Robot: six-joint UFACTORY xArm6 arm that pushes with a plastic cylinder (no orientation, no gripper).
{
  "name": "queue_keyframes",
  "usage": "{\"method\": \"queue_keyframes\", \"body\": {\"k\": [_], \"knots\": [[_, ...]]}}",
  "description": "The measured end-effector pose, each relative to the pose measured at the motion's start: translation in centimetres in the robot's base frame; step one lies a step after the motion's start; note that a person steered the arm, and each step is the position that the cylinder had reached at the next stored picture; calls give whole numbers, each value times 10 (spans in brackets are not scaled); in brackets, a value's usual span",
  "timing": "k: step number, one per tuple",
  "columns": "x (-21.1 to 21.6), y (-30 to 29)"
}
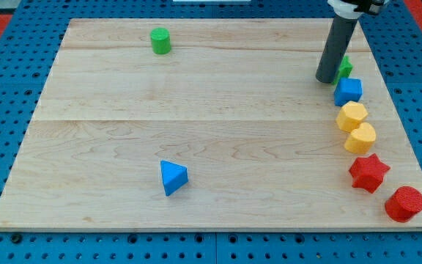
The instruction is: Keep green circle above green star
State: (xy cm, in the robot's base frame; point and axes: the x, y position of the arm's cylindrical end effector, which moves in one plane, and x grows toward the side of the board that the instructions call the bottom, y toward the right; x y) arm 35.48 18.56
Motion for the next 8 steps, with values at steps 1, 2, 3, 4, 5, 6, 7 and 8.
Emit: {"method": "queue_keyframes", "body": {"k": [1,2,3,4,5,6,7,8], "knots": [[26,-67],[39,-159],[-22,-230],[-69,-287],[-87,-307],[-95,-334],[-124,-320],[-139,-236]]}}
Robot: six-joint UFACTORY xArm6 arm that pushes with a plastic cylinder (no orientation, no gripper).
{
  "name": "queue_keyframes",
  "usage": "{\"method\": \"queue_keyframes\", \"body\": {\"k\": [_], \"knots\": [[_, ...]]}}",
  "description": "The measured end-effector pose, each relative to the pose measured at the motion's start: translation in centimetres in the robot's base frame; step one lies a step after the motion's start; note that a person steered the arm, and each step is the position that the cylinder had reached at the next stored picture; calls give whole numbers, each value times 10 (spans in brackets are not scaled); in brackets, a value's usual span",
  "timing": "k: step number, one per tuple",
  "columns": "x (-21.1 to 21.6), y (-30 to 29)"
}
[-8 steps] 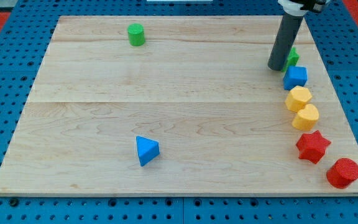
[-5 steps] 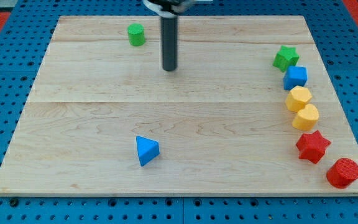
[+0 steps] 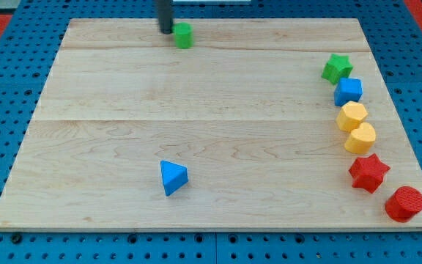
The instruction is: Keep green circle above green star
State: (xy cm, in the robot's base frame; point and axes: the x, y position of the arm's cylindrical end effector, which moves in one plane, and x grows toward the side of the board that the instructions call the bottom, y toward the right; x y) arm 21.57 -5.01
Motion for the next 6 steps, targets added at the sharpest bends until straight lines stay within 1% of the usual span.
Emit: {"method": "queue_keyframes", "body": {"k": [1,2,3,4,5,6], "knots": [[26,46],[39,0],[53,66],[55,156],[35,152],[14,167]]}}
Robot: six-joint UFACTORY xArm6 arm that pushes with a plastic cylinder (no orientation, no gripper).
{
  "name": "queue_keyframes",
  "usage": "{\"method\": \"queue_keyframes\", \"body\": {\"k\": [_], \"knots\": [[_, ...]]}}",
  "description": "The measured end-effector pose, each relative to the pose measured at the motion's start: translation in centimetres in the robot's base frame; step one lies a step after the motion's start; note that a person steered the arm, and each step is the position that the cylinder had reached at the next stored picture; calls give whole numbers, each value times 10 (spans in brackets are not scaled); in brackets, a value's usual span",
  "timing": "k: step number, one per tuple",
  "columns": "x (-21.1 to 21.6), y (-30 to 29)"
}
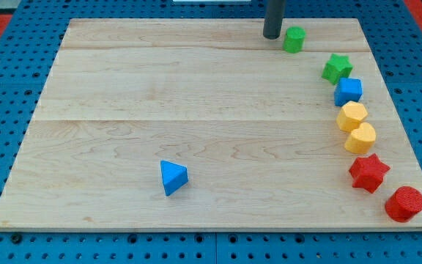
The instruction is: Keep green circle above green star
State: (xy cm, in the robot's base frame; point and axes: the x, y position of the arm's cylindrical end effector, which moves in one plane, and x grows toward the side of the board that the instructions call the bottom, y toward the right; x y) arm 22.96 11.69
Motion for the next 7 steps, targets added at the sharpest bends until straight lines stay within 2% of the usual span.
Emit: {"method": "queue_keyframes", "body": {"k": [1,2,3,5,6,7], "knots": [[21,38],[39,48],[44,19],[53,34],[76,31],[74,41]]}}
